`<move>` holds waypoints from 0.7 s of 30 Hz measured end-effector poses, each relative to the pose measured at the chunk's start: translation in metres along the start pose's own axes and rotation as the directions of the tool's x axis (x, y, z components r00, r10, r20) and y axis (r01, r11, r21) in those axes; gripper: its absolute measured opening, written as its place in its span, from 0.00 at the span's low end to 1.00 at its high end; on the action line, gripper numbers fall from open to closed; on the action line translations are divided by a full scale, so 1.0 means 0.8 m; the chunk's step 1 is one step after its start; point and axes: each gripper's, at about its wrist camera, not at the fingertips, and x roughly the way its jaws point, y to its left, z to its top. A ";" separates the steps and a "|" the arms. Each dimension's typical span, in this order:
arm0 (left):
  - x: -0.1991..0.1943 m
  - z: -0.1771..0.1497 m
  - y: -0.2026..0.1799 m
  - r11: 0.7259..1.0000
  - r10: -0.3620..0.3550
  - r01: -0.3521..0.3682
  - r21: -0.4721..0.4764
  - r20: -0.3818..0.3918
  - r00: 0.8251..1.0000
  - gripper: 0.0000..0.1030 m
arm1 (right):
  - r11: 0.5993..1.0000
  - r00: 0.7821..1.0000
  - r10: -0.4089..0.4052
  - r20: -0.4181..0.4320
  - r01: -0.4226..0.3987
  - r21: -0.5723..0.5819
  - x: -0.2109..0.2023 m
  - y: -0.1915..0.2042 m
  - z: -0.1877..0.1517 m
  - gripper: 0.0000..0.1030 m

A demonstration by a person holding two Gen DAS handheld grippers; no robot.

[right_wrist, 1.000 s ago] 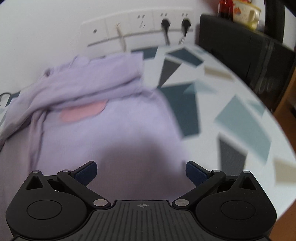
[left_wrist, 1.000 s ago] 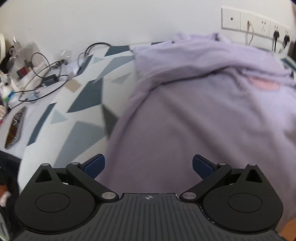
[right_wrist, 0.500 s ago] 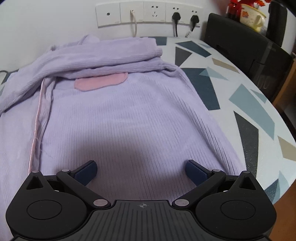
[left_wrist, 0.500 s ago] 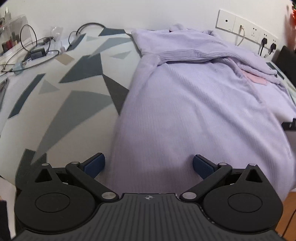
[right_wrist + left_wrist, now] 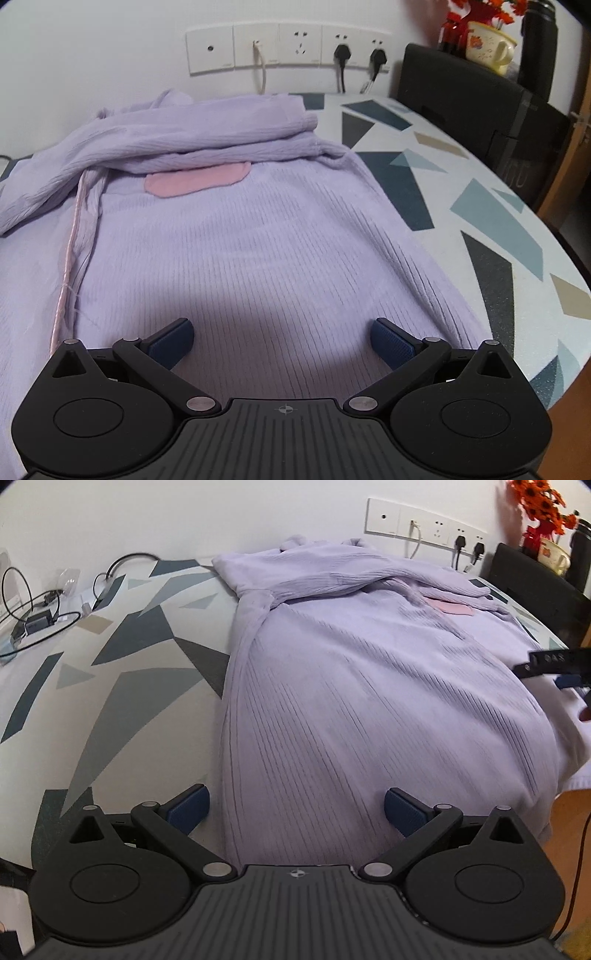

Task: Fold clothes

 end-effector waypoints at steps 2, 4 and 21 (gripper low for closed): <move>0.002 0.005 -0.006 1.000 0.009 -0.009 0.006 -0.021 1.000 0.98 | 1.000 1.000 0.007 0.007 -0.007 0.003 -0.003 -0.004 -0.001 0.99; 0.001 0.006 -0.008 1.000 0.001 -0.001 0.015 -0.024 1.000 0.92 | 1.000 1.000 0.015 0.014 -0.015 0.007 -0.006 -0.007 -0.001 0.99; 0.017 0.027 -0.021 0.999 0.034 -0.035 -0.011 -0.066 0.997 0.91 | 0.993 0.999 -0.046 -0.009 0.046 0.109 -0.036 -0.140 -0.044 0.98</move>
